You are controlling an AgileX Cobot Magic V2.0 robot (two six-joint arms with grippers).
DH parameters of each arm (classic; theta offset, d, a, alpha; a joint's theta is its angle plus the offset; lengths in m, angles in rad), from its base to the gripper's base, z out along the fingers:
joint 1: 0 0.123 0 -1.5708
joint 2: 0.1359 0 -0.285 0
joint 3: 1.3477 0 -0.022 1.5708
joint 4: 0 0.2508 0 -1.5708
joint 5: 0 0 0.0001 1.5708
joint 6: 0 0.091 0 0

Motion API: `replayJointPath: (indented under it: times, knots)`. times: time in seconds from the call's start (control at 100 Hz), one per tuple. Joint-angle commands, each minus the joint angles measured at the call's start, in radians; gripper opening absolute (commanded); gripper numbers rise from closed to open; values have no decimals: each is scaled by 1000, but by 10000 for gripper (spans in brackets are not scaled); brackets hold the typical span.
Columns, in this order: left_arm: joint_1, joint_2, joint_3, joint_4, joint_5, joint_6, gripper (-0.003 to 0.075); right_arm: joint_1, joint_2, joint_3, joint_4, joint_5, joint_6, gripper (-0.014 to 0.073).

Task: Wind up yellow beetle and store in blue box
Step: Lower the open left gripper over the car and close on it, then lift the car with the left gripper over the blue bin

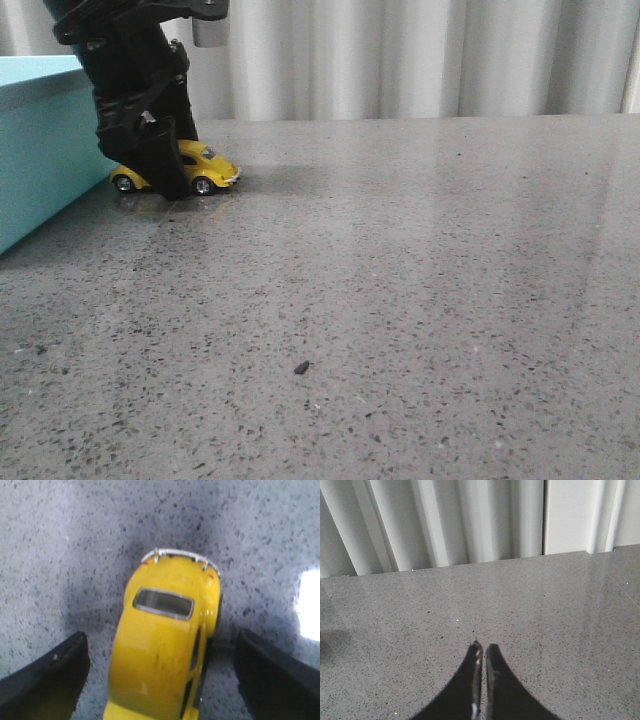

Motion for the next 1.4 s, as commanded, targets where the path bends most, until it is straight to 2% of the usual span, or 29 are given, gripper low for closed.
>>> replayJointPath:
  times: [0.0, 0.14, 0.43, 0.71, 1.03, 1.39]
  knots:
    - [-7, -55, -30, -23, -39, 2, 543, -2, 8, -24, -5, -75, -11, -61]
    - [-7, -55, -30, -23, -33, 2, 511, -2, 8, -24, -5, -75, -11, -61]
    - [-7, -55, -30, -23, -18, 2, 228, -2, 8, -24, -5, -75, -11, -61]
    - [-7, -57, -32, -23, -5, 2, 79, -2, 8, -24, -5, -75, -11, -61]
    - [-7, -57, -127, -42, 101, 2, -20, -2, 8, -2, -5, -85, -11, -61]
    - [-7, -57, -363, -137, 255, 2, -21, -2, 8, 19, -5, -97, -11, -61]
